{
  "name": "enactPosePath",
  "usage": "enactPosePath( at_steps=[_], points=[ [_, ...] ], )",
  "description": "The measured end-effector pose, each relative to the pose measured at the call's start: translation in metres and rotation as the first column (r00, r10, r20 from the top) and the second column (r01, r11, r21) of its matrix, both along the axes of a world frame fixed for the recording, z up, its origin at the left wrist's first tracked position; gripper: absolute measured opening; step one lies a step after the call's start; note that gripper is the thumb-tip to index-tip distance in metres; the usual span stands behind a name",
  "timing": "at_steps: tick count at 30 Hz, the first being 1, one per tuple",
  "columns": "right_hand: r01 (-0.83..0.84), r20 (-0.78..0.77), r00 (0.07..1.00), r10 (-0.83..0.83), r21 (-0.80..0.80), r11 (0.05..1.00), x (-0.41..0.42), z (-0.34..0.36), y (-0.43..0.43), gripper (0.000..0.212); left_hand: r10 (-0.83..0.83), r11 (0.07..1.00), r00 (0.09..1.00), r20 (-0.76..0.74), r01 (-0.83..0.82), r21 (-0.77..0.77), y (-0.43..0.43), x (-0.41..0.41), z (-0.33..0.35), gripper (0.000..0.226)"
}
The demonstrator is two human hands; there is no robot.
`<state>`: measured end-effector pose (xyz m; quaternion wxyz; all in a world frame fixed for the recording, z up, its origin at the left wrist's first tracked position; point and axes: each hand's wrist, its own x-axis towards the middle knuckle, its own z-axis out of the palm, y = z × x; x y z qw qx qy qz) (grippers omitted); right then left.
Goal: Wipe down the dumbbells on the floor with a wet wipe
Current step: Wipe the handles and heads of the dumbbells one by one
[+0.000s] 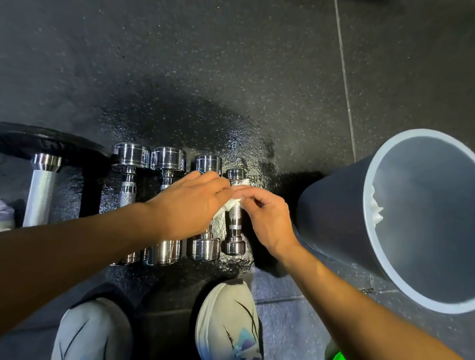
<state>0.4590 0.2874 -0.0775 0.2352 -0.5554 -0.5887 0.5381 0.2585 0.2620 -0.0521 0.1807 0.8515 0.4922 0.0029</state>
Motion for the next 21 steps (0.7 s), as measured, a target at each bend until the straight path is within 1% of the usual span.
enactPosePath(
  at_steps=[4, 7, 9, 11, 13, 15, 16, 18, 21],
  points=[
    [0.158, -0.022, 0.987, -0.161, -0.109, 0.981, -0.011, -0.001, 0.001, 0.022, 0.004, 1.0, 1.0, 0.006, -0.004, 0.02, -0.001, -0.001, 0.001, 0.048],
    [0.315, -0.02, 0.945, -0.326, -0.204, 0.927, -0.015, -0.002, -0.003, 0.025, -0.052, 0.999, 0.997, 0.056, 0.052, -0.009, -0.006, 0.002, 0.002, 0.045],
    [0.413, 0.024, 0.909, -0.416, -0.179, 0.893, -0.017, -0.003, 0.001, 0.022, -0.094, 0.995, 0.991, 0.095, 0.097, -0.024, -0.01, 0.004, 0.001, 0.048],
    [0.465, 0.098, 0.884, -0.457, -0.082, 0.882, -0.018, -0.002, 0.009, 0.014, -0.138, 0.99, 0.986, 0.098, 0.141, -0.021, -0.013, 0.004, 0.0, 0.052],
    [0.417, 0.164, 0.894, -0.417, 0.037, 0.908, -0.021, 0.003, 0.018, 0.009, -0.163, 0.985, 0.985, 0.065, 0.166, -0.045, -0.016, 0.007, -0.002, 0.055],
    [0.263, 0.224, 0.934, -0.279, 0.101, 0.96, -0.024, 0.008, 0.024, 0.007, -0.158, 0.984, 0.986, 0.058, 0.162, -0.075, -0.017, 0.008, -0.002, 0.057],
    [0.185, 0.257, 0.943, -0.211, 0.119, 0.975, -0.026, 0.009, 0.027, 0.01, -0.158, 0.984, 0.986, 0.057, 0.162, -0.08, -0.017, 0.007, -0.002, 0.058],
    [0.101, 0.311, 0.941, -0.133, 0.118, 0.988, -0.027, 0.008, 0.033, 0.016, -0.168, 0.98, 0.984, 0.053, 0.172, -0.096, -0.017, 0.006, -0.003, 0.06],
    [0.046, 0.354, 0.933, -0.056, 0.037, 0.998, -0.025, 0.006, 0.041, 0.019, -0.172, 0.976, 0.984, 0.051, 0.177, -0.127, -0.016, 0.005, -0.002, 0.059]
  ],
)
